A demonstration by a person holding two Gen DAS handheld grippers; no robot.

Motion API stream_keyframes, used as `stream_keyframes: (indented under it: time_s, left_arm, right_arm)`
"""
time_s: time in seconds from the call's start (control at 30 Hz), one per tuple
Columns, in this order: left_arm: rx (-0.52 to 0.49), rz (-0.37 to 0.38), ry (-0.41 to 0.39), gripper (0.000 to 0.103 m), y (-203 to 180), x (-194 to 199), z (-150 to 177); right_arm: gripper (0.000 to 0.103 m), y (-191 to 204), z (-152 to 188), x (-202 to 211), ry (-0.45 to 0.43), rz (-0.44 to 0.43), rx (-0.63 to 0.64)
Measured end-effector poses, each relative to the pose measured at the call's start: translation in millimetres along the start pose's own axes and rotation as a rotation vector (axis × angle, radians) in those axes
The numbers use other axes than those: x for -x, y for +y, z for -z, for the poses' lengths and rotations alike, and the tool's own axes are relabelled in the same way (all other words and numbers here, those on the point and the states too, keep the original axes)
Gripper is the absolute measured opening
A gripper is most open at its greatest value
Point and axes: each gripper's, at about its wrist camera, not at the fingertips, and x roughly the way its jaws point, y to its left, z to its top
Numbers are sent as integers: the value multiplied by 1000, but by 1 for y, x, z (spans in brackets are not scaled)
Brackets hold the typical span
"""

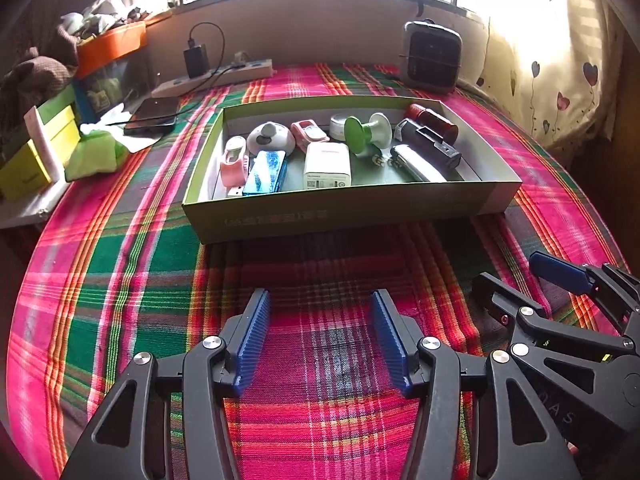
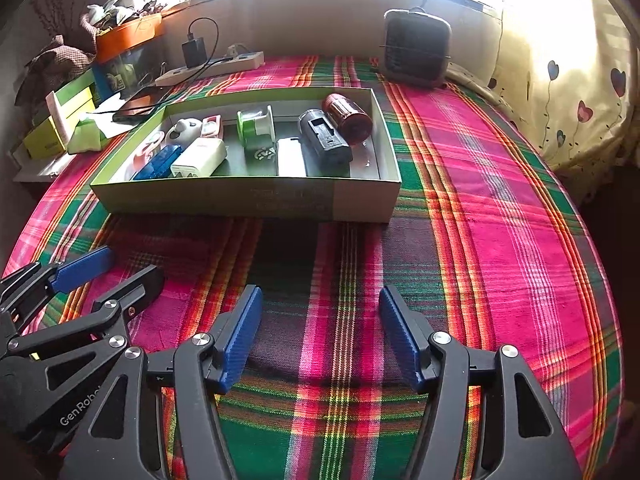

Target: Organize rigid objects

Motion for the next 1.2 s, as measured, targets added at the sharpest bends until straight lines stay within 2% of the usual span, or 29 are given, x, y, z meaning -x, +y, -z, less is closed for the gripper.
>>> stream_keyframes:
  time_s: [1.2]
  left_arm:
    - [2, 3, 0, 53, 0, 0, 0]
  right_arm:
    - [63, -2, 0, 0, 0, 3, -8]
